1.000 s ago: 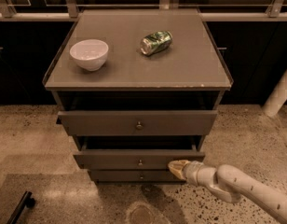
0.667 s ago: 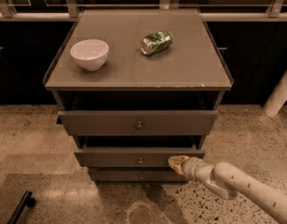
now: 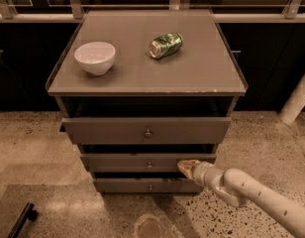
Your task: Close middle drawer
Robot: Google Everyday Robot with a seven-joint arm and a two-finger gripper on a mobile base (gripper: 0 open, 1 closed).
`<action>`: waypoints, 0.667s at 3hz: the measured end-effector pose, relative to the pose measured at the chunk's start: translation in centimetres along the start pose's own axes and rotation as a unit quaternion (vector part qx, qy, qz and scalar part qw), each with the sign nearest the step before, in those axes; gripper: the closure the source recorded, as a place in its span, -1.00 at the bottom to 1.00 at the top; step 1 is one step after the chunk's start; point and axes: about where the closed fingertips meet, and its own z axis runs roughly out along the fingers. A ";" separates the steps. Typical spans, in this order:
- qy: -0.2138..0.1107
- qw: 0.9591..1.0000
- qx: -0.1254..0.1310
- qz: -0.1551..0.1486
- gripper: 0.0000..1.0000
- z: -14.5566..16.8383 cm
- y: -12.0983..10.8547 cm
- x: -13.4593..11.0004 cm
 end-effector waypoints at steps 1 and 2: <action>0.002 1.000 -0.005 0.005 1.00 -0.3 0.0 -0.4; 0.024 0.998 -0.022 0.047 1.00 -5.2 0.2 1.7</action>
Offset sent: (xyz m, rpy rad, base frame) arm -0.1223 -0.0871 0.0206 0.1279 0.2727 0.0299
